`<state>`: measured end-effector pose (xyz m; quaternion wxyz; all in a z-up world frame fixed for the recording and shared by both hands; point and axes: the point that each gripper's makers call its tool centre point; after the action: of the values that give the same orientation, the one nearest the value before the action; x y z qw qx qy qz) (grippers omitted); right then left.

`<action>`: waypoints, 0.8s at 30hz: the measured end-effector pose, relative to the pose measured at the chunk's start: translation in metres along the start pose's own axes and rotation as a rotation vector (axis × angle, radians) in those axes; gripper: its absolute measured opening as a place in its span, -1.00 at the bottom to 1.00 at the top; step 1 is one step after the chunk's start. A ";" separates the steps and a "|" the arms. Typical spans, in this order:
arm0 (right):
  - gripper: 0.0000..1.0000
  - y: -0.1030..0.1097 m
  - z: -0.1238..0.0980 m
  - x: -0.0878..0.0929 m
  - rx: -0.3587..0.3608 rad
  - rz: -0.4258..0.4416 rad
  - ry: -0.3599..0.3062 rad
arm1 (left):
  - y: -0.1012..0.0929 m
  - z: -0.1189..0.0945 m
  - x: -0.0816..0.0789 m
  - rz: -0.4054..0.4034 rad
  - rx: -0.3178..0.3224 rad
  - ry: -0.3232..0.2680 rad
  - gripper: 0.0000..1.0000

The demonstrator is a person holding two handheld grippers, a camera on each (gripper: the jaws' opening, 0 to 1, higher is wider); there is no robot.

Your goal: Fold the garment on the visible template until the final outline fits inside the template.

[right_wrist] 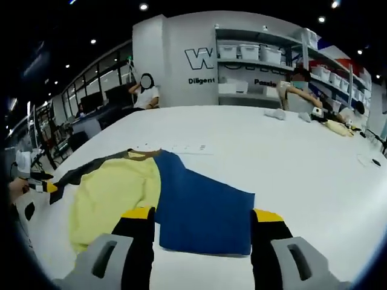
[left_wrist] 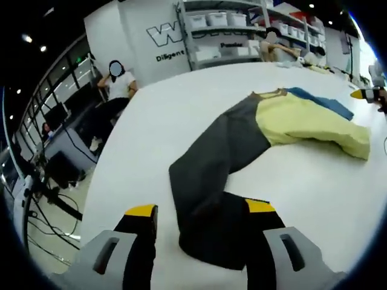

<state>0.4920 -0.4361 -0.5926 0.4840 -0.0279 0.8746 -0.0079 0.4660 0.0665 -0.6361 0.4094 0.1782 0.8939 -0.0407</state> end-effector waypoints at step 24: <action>0.98 0.107 -0.058 0.026 -0.319 -0.157 0.016 | -0.072 -0.038 -0.016 -0.059 0.169 -0.103 0.98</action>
<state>0.4246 -0.3319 -0.5877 0.4644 -0.1728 0.8636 0.0931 0.4226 0.0028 -0.6045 0.4368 0.1833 0.8699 -0.1369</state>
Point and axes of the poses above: the point that each gripper's makers call its tool centre point, and the gripper's own axes: z roughly forward along the fingers, y roughly to its left, x roughly out of its underside, and after that the axes turned 11 degrees about x, right-handed
